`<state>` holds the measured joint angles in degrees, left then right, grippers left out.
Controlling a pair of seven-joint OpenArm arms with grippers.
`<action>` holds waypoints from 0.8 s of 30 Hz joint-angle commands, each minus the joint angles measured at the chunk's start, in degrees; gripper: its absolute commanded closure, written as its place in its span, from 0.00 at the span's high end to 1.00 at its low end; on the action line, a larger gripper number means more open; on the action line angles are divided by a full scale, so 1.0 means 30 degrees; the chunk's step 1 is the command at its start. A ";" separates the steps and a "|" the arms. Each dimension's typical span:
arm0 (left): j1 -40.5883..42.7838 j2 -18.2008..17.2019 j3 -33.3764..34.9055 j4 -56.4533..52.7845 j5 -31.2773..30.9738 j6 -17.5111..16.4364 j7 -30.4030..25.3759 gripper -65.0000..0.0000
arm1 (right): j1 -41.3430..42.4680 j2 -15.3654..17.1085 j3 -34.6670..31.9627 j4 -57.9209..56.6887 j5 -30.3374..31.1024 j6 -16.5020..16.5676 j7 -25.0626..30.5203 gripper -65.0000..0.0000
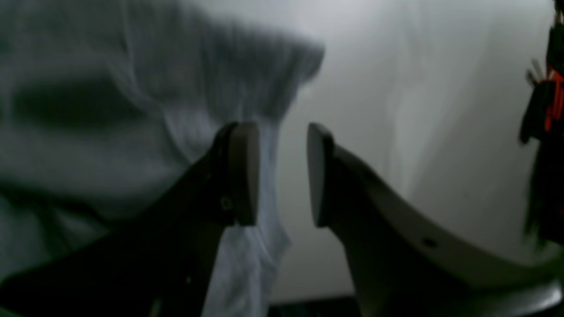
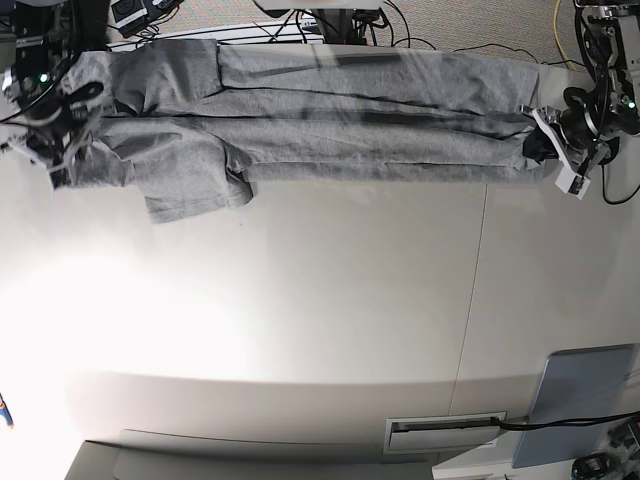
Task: Fold the T-shirt properly
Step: 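Grasp the folded end near the right gripper and fold it inward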
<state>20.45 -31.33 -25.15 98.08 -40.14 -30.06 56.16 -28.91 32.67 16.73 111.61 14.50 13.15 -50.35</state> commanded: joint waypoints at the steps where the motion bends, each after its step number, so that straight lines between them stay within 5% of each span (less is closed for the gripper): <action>1: -0.0036 -0.0408 -0.0182 0.0379 -0.0211 0.0051 0.0000 0.00 | 0.0488 0.0321 0.0189 0.0262 -0.0138 -0.0423 0.0401 0.29; 6: 0.0080 -0.0328 -0.0182 0.0379 -0.0204 -0.0007 -0.0029 0.00 | 0.3526 -0.0991 0.0160 -0.1005 0.0357 -0.0583 0.0437 0.29; 10: 0.0423 -0.0299 -0.0182 0.0379 -0.0160 0.0022 -0.0597 0.36 | 0.6353 -0.2339 0.0022 -0.3286 0.1734 0.0670 0.0124 0.29; 13: 0.0554 -0.0262 -0.0182 0.0372 0.0168 0.0080 -0.0707 0.51 | 0.8327 -0.3133 -0.0780 -0.5224 0.2441 0.1392 -0.0809 0.29; 24: 0.0539 -0.0248 -0.0182 0.0364 0.0306 0.0146 -0.0714 0.52 | 1.2684 -0.3432 -0.6652 -1.1096 0.1982 0.0809 -0.2244 0.29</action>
<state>22.22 -30.98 -25.21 98.37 -38.61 -29.82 54.83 8.60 21.74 -3.36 78.00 20.93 15.88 -56.77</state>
